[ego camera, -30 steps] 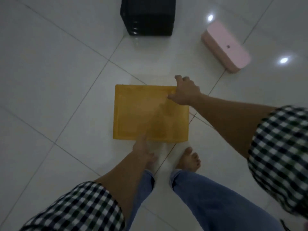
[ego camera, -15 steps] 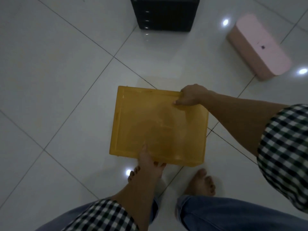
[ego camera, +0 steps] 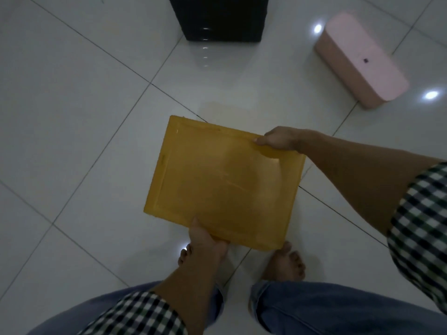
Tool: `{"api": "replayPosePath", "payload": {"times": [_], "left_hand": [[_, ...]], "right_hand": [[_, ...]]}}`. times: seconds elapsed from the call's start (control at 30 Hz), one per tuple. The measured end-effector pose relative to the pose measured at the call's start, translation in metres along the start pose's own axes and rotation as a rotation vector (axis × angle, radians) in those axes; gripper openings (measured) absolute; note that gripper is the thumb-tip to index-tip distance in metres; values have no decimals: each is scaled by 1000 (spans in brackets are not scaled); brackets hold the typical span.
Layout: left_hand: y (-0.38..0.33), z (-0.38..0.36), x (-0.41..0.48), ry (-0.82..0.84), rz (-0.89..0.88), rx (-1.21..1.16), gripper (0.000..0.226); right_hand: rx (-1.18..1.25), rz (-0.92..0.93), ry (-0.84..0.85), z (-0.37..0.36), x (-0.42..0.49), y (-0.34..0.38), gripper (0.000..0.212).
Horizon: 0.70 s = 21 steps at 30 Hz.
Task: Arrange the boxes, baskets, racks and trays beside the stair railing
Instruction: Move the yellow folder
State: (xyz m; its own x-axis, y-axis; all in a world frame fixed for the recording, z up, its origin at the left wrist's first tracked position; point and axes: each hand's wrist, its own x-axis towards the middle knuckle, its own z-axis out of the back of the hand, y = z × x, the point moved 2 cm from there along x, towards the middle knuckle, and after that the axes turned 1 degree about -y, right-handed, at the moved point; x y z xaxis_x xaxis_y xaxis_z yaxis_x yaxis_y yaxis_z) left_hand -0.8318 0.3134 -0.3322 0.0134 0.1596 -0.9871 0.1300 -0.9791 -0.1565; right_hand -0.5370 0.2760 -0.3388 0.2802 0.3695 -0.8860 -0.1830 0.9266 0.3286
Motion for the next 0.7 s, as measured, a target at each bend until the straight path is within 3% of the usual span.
{"api": "replayPosePath", "payload": {"times": [0.23,0.33,0.43,0.7], "left_hand": [[-29,-48,-86,108,-82,371,48],[-34,-88,-147,155,-62,542,61],[-35,-133,-224,195,-74,743,58],[22,-259,-408,307,-140,1224,59]], "right_hand": [[398,-130,-162,21,-128,-68,67],[610,-162,-243,35,-202,-91,66],[822,-209,-307,53,-285,-108,66],[1295,-312,-475,116,-486,-155,70]]}}
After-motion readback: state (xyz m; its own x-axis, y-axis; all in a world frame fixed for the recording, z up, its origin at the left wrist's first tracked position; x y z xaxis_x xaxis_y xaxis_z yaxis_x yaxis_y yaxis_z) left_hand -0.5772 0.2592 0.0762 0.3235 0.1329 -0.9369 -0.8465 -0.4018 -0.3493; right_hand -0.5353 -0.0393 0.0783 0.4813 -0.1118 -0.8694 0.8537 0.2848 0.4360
